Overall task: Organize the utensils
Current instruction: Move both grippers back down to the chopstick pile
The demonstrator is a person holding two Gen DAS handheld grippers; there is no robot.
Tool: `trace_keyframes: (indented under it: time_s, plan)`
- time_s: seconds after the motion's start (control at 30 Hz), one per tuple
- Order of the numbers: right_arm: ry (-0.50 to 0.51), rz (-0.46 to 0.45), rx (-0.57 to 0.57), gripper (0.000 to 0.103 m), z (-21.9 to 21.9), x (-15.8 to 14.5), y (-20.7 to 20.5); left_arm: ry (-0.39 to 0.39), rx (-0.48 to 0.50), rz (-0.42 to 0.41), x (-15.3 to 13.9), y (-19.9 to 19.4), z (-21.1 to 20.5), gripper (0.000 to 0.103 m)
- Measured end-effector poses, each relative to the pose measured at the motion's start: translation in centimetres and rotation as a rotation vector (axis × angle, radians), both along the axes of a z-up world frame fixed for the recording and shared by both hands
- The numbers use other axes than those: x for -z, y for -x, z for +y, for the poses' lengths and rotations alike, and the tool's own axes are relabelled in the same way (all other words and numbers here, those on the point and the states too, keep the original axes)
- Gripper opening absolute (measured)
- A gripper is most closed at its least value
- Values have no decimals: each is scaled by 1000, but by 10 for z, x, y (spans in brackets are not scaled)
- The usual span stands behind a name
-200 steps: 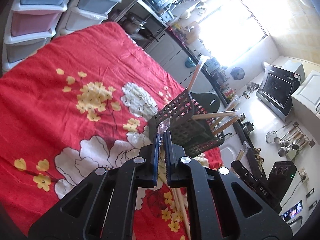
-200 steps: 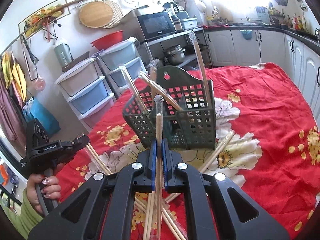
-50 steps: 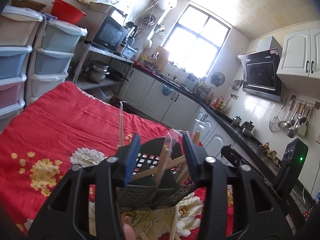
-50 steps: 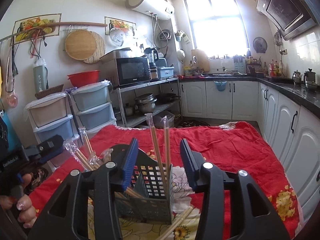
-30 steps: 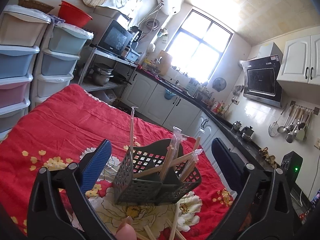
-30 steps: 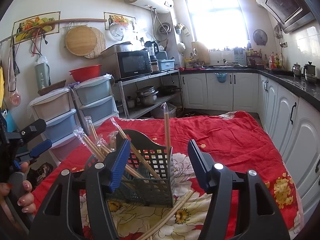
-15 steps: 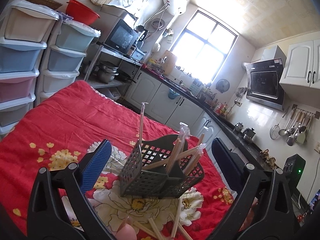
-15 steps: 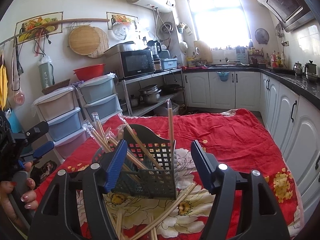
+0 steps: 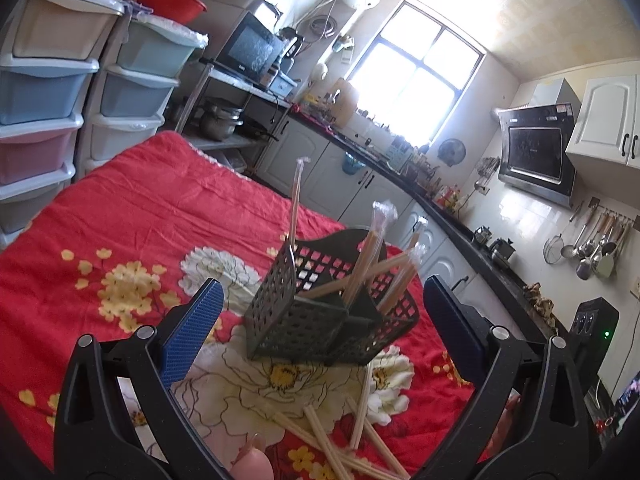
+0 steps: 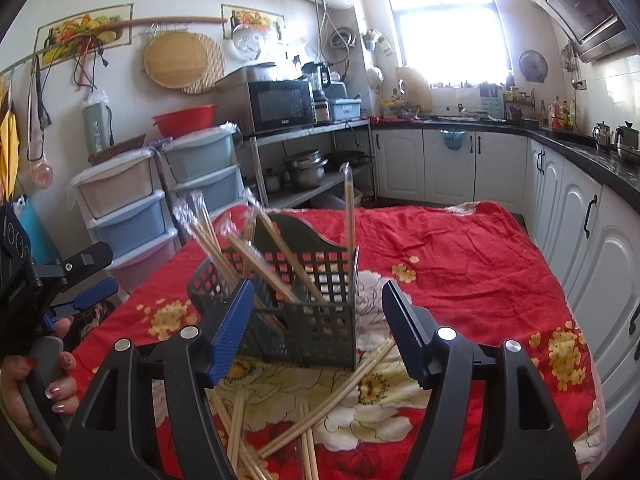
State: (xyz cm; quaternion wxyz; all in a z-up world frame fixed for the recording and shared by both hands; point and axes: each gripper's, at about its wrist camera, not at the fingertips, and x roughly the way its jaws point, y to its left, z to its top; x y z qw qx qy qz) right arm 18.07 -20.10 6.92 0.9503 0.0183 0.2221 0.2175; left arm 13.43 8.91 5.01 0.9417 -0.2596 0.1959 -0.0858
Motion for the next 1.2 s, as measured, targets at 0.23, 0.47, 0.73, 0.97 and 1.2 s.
trace_keyframes:
  time_s: [0.23, 0.47, 0.73, 0.97, 1.2]
  plan:
    - [40, 60, -17, 64, 1, 17, 0, -18, 27, 72, 18, -4, -9, 92]
    - [66, 125, -13, 64, -2, 35, -5, -26, 36, 153, 36, -10, -14, 92]
    - [83, 204, 10, 64, -9, 56, -12, -39, 65, 209, 51, -12, -23, 92]
    - [85, 259, 39, 64, -16, 69, -23, -68, 106, 236, 58, -15, -37, 92]
    - [82, 295, 80, 58, -26, 77, -36, -79, 147, 274, 68, -20, -46, 74]
